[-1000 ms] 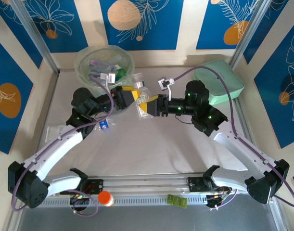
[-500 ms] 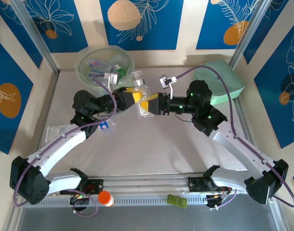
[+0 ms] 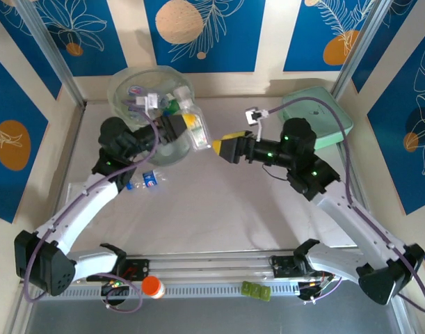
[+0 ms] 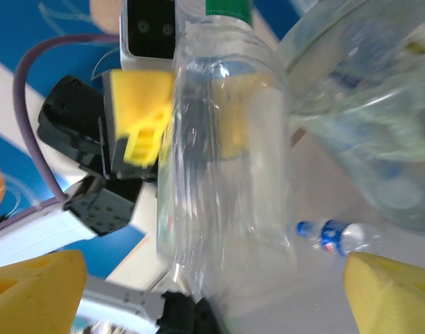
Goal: Put the plastic bottles in the bin
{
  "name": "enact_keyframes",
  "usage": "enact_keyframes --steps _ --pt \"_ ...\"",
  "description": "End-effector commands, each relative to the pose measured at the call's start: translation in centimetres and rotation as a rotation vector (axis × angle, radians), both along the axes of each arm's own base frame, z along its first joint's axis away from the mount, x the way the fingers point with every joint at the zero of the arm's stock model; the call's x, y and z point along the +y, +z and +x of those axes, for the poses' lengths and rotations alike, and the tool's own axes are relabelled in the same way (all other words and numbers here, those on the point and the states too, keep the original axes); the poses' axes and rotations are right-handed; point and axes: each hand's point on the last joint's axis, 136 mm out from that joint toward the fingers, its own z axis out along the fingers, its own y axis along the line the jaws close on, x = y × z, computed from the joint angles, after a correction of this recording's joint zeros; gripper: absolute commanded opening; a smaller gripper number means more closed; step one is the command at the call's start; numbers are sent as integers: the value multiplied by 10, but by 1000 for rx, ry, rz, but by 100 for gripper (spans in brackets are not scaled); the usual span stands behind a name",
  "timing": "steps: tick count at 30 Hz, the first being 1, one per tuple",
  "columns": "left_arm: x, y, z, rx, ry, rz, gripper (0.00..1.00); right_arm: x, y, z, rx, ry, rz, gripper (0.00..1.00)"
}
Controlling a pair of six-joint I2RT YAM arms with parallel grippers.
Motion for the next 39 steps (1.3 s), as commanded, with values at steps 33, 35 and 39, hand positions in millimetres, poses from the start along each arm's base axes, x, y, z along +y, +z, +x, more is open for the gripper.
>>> enact_keyframes --steps 33,35,39 --pt "165 -54 216 774 818 -32 32 -43 -75 17 167 -209 -160 94" --pt "172 -76 215 874 890 -142 32 -40 -79 20 172 -202 -158 94" --pt "175 -82 217 882 993 -254 33 -32 -86 23 186 -188 -169 94"
